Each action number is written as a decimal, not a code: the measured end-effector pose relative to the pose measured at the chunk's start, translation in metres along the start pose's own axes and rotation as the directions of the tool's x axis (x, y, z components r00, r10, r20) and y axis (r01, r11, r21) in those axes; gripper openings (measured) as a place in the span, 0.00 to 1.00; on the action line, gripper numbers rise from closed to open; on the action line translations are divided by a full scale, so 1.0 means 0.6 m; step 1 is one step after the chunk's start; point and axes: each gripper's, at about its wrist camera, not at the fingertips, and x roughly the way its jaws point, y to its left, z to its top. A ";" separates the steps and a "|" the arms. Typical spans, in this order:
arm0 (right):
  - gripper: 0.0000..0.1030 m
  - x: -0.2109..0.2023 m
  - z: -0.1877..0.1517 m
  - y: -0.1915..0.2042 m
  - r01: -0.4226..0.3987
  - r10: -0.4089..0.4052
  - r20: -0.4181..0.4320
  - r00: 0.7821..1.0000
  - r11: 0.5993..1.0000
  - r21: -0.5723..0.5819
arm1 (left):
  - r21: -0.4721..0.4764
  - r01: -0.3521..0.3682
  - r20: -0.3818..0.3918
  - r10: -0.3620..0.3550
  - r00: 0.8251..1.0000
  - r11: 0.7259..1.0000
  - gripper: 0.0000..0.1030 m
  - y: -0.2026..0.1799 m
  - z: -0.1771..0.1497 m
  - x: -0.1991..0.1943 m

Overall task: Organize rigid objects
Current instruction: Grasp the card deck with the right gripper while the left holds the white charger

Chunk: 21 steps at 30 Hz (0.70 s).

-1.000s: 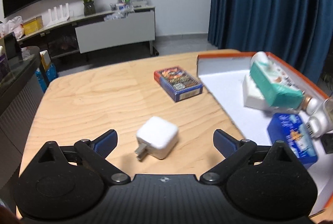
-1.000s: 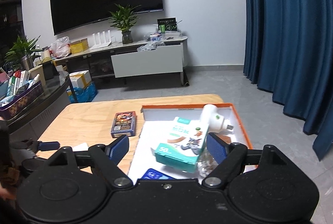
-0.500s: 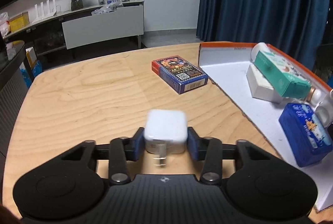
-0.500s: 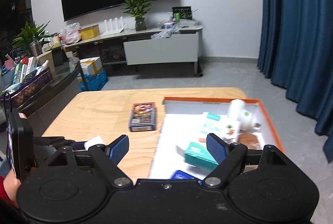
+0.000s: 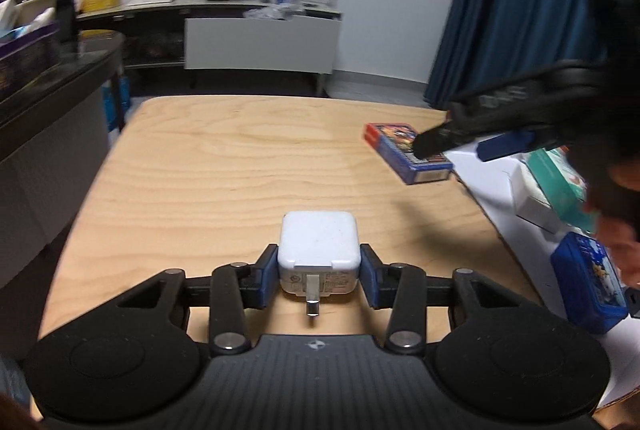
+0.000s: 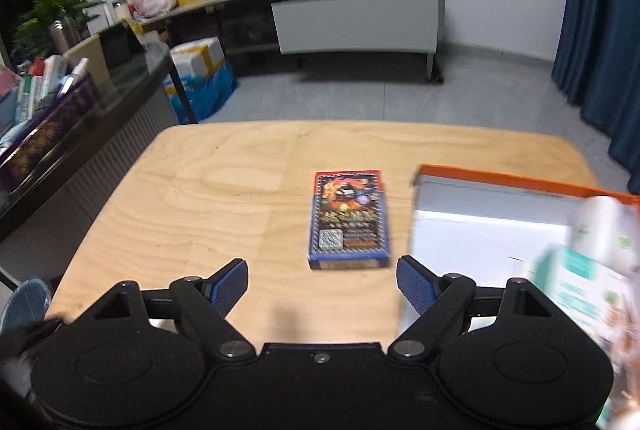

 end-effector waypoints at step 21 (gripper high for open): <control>0.69 0.033 -0.010 0.042 0.075 -0.075 0.006 0.997 0.994 -0.080 | -0.147 -0.011 0.049 0.018 0.999 0.989 0.41 0.034 0.005 -0.025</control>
